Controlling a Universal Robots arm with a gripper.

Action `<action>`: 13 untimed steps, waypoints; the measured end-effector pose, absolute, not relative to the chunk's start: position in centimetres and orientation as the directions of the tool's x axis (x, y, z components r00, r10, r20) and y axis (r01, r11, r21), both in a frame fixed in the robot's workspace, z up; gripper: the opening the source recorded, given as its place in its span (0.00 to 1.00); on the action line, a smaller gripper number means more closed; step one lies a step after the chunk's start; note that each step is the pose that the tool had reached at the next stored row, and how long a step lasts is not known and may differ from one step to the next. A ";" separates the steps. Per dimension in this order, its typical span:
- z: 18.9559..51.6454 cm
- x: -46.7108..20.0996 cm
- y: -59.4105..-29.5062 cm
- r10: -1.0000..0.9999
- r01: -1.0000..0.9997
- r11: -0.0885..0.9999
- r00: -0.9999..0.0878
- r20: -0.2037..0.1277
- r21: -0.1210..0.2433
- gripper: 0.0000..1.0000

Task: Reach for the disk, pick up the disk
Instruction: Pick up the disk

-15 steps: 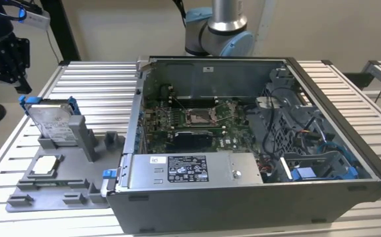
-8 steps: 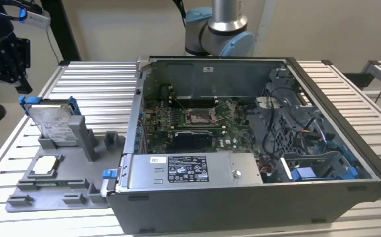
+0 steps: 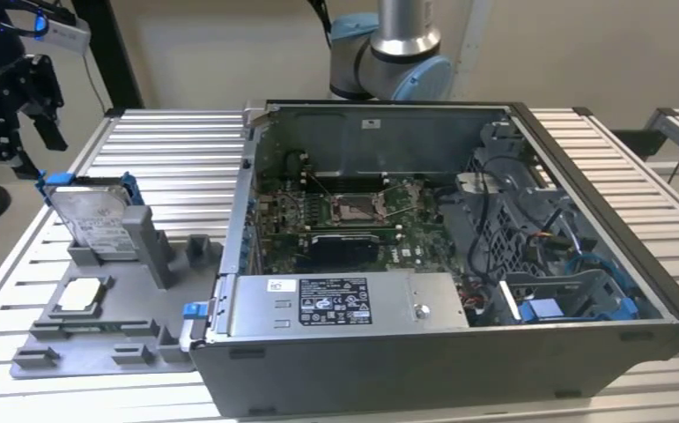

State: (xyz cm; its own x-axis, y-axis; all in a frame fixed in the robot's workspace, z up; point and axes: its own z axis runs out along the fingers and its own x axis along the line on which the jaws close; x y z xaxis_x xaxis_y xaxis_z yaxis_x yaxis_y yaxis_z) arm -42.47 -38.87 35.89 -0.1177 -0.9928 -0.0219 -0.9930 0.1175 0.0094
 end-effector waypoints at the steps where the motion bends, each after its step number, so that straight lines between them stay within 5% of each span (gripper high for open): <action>1: 35.9 -42.5 -38.9 -0.993 -0.993 0.115 -0.115 -0.022 0.009 1.00; 13: 35.2 -42.5 -38.9 -0.993 -0.993 0.114 -0.114 -0.023 0.004 1.00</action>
